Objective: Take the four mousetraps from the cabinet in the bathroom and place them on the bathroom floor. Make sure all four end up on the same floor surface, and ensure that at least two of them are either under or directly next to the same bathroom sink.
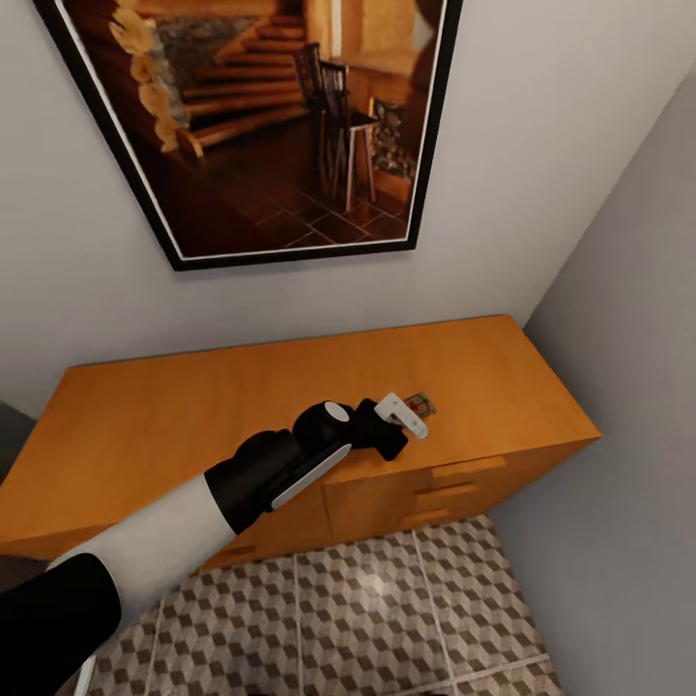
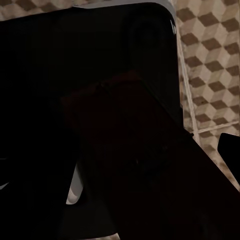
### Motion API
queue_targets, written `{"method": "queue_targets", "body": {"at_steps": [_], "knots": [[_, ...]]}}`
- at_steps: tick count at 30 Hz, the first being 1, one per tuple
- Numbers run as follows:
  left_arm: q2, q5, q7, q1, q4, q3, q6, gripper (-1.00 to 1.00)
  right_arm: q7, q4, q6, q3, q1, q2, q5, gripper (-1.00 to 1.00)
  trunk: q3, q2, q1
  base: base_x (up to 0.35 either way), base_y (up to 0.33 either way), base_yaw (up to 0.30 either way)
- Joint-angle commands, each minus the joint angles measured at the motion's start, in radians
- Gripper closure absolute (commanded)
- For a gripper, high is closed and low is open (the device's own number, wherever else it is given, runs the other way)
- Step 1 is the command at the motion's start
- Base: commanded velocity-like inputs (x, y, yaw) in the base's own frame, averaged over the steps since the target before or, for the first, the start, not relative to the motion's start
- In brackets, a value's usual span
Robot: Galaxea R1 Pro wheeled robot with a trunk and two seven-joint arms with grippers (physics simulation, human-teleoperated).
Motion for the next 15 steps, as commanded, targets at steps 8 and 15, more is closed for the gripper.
{"method": "queue_targets", "body": {"at_steps": [8, 15], "knots": [[0.000, -0.007, -0.003, -0.001, 0.011, -0.001, 0.003, 1.00, 0.005, 0.002, -0.005, 0.006, -0.001, -0.001, -0.011, 1.00, -0.001, -0.002, 0.000, -0.337, 0.000, 0.000], [0.001, -0.007, -0.003, -0.001, 0.017, -0.001, 0.002, 1.00, 0.005, 0.001, -0.006, 0.006, -0.001, -0.003, -0.011, 1.00, -0.001, -0.002, 0.000, -0.338, 0.000, 0.000]]}}
